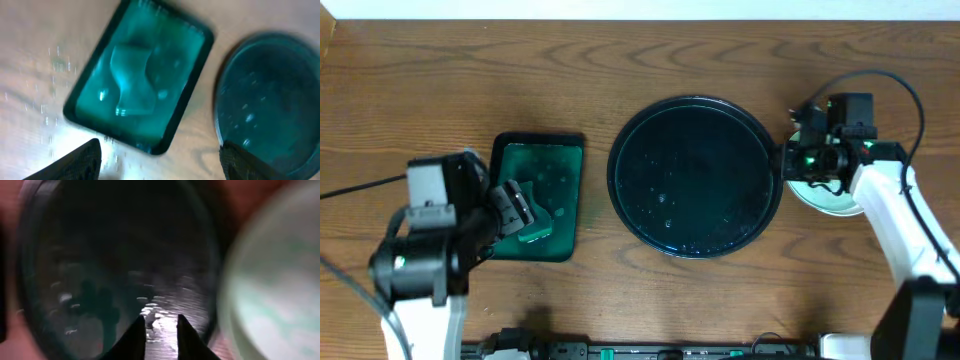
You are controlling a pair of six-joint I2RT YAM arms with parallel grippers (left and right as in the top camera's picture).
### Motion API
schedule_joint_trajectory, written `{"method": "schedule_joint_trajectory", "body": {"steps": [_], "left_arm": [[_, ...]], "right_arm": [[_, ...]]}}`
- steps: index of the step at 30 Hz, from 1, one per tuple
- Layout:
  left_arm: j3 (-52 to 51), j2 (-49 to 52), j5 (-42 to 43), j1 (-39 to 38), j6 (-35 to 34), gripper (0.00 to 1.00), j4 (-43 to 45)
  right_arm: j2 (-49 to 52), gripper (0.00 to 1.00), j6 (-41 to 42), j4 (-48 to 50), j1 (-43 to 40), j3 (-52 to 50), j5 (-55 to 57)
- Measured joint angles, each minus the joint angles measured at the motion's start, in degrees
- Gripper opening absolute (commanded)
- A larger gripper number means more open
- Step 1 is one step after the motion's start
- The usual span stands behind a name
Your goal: Clean dirty plates on tray and stack at the side
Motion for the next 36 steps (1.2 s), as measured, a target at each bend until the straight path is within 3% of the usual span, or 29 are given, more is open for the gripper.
{"method": "schedule_joint_trajectory", "body": {"steps": [1,2,3,11,26,30,36], "left_arm": [[0.6,-1.3,0.0,0.0,0.8,0.77,0.7],[1.1,-2.5,0.0,0.0,1.3,0.88,1.1],[1.5,-3.9,0.0,0.0,2.2,0.89,1.2],[1.9,-6.9,0.0,0.0,2.6,0.89,1.2],[1.9,-6.6,0.0,0.0,2.6,0.89,1.2],[1.9,-6.6,0.0,0.0,2.6,0.89,1.2],[1.9,-6.6,0.0,0.0,2.6,0.89,1.2]], "right_arm": [[-2.4,0.42,-0.9,0.2,1.4,0.4,-0.8],[-4.7,0.65,-1.7,0.5,2.6,0.7,-1.3],[-8.0,0.99,-2.4,1.0,4.1,1.1,-1.9],[-26.3,0.99,-3.6,1.4,11.0,3.5,-4.3],[-30.7,0.99,-3.7,-3.0,12.2,1.9,-1.0],[-39.1,0.99,-5.5,6.8,12.2,-7.3,4.1],[-62.3,0.99,-7.0,17.7,12.0,-28.8,7.0]]}}
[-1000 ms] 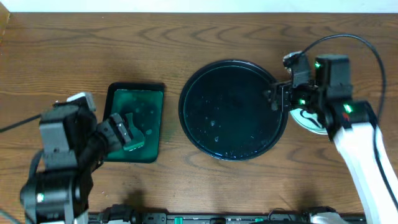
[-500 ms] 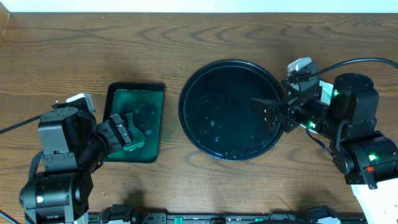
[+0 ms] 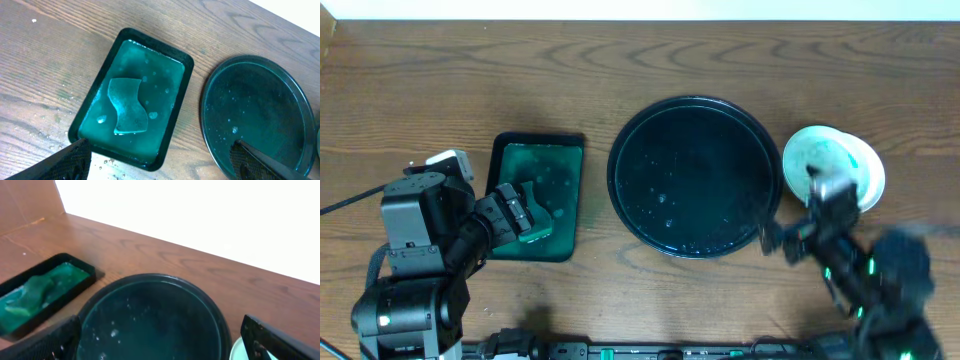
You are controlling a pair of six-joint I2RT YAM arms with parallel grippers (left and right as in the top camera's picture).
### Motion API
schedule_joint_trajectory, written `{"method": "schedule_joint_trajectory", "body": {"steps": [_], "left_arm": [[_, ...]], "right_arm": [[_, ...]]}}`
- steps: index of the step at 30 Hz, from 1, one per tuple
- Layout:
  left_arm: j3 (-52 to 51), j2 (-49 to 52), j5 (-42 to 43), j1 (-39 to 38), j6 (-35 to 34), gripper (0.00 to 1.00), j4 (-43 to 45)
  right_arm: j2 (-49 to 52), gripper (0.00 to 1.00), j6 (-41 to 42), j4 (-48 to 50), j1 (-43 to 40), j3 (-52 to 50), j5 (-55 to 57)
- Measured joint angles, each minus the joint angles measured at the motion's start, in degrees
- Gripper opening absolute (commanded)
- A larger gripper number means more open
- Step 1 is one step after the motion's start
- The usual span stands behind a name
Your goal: Clean dirty plates on tray and stack at the side
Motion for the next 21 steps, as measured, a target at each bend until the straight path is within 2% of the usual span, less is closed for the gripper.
{"method": "schedule_joint_trajectory", "body": {"steps": [4,7,14,21], "left_arm": [[0.0,0.0,0.0,0.0,0.0,0.89,0.1],[0.0,0.0,0.0,0.0,0.0,0.89,0.2],[0.0,0.0,0.0,0.0,0.0,0.89,0.0],[0.0,0.0,0.0,0.0,0.0,0.89,0.0]], "right_arm": [[-16.7,0.99,-0.3,2.1,-1.4,-13.5,0.8],[-23.5,0.99,-0.3,5.6,-2.0,-19.6,1.0],[-24.5,0.99,0.8,19.7,-2.0,-31.4,1.0],[-24.8,0.99,1.4,21.2,-2.0,-32.9,1.0]]}}
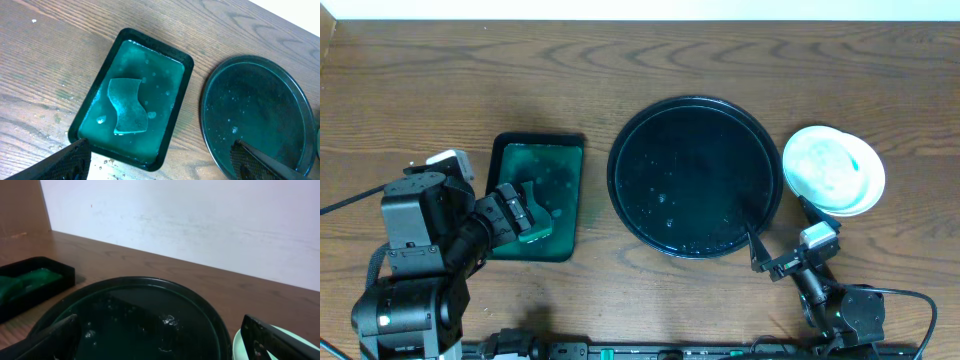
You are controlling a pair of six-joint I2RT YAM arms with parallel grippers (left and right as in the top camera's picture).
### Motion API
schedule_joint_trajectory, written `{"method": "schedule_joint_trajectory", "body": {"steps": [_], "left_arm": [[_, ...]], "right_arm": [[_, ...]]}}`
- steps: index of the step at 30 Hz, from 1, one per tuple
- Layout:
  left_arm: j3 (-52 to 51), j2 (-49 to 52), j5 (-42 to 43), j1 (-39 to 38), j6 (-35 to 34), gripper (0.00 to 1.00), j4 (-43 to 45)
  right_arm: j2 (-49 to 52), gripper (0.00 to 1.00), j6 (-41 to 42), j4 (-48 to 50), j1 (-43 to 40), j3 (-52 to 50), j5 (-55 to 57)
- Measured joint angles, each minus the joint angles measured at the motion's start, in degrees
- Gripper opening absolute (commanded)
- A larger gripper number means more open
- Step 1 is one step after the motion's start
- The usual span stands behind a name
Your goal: Clean dirty plates on tray and stack at the side
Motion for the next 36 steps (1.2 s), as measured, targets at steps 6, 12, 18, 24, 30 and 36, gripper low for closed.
{"method": "schedule_joint_trajectory", "body": {"steps": [6,12,18,24,30,36], "left_arm": [[0.0,0.0,0.0,0.0,0.0,0.89,0.0],[0.0,0.0,0.0,0.0,0.0,0.89,0.0],[0.0,0.0,0.0,0.0,0.0,0.89,0.0],[0.0,-0.3,0.0,0.0,0.0,0.89,0.0],[-1.9,-6.6,-1.4,0.0,0.7,0.9,2.4],[-14.2,-20.0,-0.9,0.0,5.7,0.89,21.9]], "right_arm": [[0.0,0.99,0.0,-3.0,0.0,0.0,0.0],[0.0,0.99,0.0,-3.1,0.0,0.0,0.0],[0.0,0.99,0.0,-3.1,0.0,0.0,0.0],[0.0,0.99,0.0,-3.1,0.0,0.0,0.0],[0.0,0.99,0.0,-3.1,0.0,0.0,0.0],[0.0,0.99,0.2,-3.1,0.0,0.0,0.0]]}}
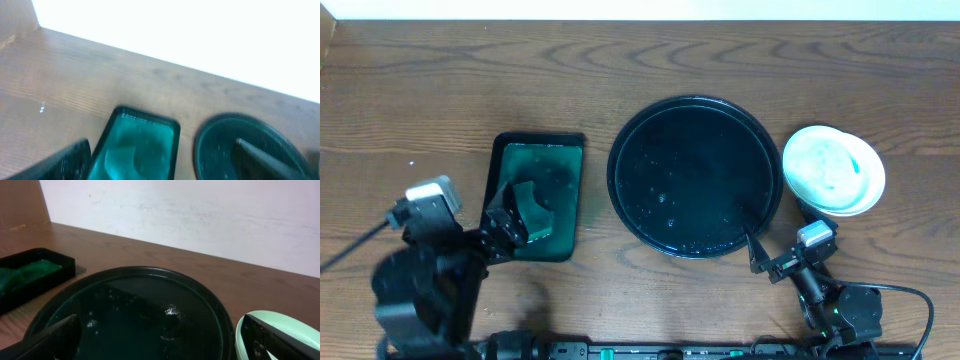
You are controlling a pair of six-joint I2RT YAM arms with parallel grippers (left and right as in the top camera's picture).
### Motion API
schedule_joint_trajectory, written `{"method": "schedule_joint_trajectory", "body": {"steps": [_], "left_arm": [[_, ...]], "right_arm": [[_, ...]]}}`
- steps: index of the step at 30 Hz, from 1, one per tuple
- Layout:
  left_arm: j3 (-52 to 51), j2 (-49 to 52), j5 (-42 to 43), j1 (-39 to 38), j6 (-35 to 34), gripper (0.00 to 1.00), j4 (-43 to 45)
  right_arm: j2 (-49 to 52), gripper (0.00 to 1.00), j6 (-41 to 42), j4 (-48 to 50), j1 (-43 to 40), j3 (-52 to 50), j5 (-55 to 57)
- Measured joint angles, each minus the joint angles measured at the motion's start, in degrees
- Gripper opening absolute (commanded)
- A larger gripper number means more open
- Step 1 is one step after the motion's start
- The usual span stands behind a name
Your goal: Clean dirty plates on tray and stack at the side
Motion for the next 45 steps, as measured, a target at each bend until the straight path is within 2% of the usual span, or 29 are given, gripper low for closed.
{"method": "schedule_joint_trajectory", "body": {"steps": [4,13,23,45], "left_arm": [[-12.8,-9.0,3.1,0.0,6.3,0.9,12.2],[-36.2,-25.9,5.2,0.0,10.6,0.9,25.3],[-50.0,-27.5,5.2,0.0,10.5,0.9,39.1],[-51.6,-27.4,5.1,0.0,10.5,0.9,38.3]], "right_arm": [[0.0,0.99,0.0,0.0,0.0,0.0,0.0],[0.0,0.99,0.1,0.0,0.0,0.0,0.0],[0.0,0.99,0.2,0.0,0.0,0.0,0.0],[0.0,0.99,0.2,0.0,0.0,0.0,0.0]]}}
